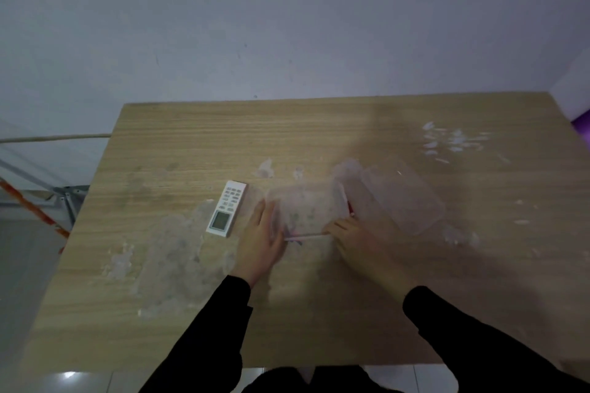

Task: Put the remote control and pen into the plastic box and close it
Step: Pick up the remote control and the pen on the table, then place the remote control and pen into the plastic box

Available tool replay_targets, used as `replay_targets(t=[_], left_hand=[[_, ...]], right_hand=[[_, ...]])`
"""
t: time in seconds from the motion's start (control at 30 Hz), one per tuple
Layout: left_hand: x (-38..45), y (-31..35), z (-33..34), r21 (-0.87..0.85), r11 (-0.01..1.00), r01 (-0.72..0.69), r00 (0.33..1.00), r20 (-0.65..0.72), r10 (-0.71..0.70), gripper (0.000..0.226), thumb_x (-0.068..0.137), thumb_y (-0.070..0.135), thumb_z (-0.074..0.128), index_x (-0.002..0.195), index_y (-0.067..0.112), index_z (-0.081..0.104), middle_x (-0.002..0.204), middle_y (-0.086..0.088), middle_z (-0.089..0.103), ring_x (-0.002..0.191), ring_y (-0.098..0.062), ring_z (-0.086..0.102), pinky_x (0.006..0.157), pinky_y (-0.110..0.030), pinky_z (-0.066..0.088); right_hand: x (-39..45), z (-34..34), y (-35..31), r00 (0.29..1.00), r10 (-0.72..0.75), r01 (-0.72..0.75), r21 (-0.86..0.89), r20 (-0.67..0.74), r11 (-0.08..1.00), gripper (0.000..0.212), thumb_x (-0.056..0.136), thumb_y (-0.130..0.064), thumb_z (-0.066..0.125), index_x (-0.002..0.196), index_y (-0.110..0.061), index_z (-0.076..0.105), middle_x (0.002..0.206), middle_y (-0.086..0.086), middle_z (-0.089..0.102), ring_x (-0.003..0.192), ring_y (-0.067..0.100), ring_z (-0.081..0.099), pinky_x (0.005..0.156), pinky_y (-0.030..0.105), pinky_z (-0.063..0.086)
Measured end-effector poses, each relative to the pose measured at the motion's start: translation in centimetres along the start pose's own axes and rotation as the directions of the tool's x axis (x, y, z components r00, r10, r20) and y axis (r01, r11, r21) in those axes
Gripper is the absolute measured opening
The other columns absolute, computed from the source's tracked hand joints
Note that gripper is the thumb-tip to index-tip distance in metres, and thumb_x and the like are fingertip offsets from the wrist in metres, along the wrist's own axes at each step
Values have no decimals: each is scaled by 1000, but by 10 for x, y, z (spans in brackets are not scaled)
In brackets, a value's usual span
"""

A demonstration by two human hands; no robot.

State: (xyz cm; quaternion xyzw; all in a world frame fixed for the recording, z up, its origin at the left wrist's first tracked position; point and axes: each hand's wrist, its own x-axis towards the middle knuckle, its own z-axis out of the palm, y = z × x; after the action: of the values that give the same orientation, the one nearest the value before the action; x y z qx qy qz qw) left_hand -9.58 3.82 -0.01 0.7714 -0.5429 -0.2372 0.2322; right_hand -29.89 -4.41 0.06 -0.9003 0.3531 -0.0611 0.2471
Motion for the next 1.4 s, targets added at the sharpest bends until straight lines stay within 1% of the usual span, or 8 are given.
replay_targets(t=[0.2,0.4,0.53,0.77,0.93,1.13,1.23,1.4], left_hand=[[-5,-5,-6,66,997,-37,994,-99,44,50,92,25,55,137,6,41,143,-20,47,132,-35,42,108,-46,35],[12,-42,-34,151,913,380,916,-201,-348,61,87,29,60,135,-1,36,132,-29,48,121,-45,45,97,-54,40],[22,-49,-42,135,908,397,912,-169,-373,45,86,22,62,121,-3,48,122,-28,54,113,-43,48,88,-50,45],[23,9,-29,-26,1000,-1,987,-163,-3,39,80,17,66,116,12,54,110,-13,64,100,-29,58,77,-38,50],[17,27,-1,227,936,-271,962,95,255,45,78,14,63,121,13,51,114,-11,59,104,-31,52,81,-41,46],[16,22,12,216,942,-257,958,185,219,53,78,15,63,128,13,47,121,-11,56,108,-30,50,88,-39,45],[17,17,12,182,956,-229,962,194,193,53,81,17,62,131,12,45,121,-12,56,110,-30,50,90,-39,45],[12,11,13,142,962,-232,965,161,208,53,88,34,59,133,13,44,124,-10,56,112,-27,51,93,-38,45]], right_hand=[[-18,5,4,999,22,-22,-18,-50,1000,24,81,1,58,102,-10,62,107,15,65,96,34,59,83,41,49],[-21,15,3,996,68,-68,5,-58,998,21,90,-8,52,109,-12,60,114,13,65,105,29,56,91,40,45],[-19,17,2,995,90,-89,8,-41,996,25,91,-2,48,111,-12,59,118,13,64,106,29,56,93,42,44],[-20,13,5,996,84,-82,63,-27,995,27,90,1,48,112,-8,60,119,17,63,108,32,56,93,42,43],[-21,9,4,997,81,-80,83,-8,993,27,92,-2,47,114,-10,59,123,15,61,111,30,54,92,40,45],[-24,5,6,999,43,-43,-9,2,999,30,91,-2,48,119,-9,58,125,16,60,113,32,53,93,45,47],[-25,4,7,980,45,-42,19,-194,999,22,87,-1,55,107,-5,62,107,19,66,97,36,60,83,43,50],[-7,3,32,814,417,-304,314,-405,899,10,92,-12,50,99,-19,53,98,8,59,84,26,57,68,34,48]])
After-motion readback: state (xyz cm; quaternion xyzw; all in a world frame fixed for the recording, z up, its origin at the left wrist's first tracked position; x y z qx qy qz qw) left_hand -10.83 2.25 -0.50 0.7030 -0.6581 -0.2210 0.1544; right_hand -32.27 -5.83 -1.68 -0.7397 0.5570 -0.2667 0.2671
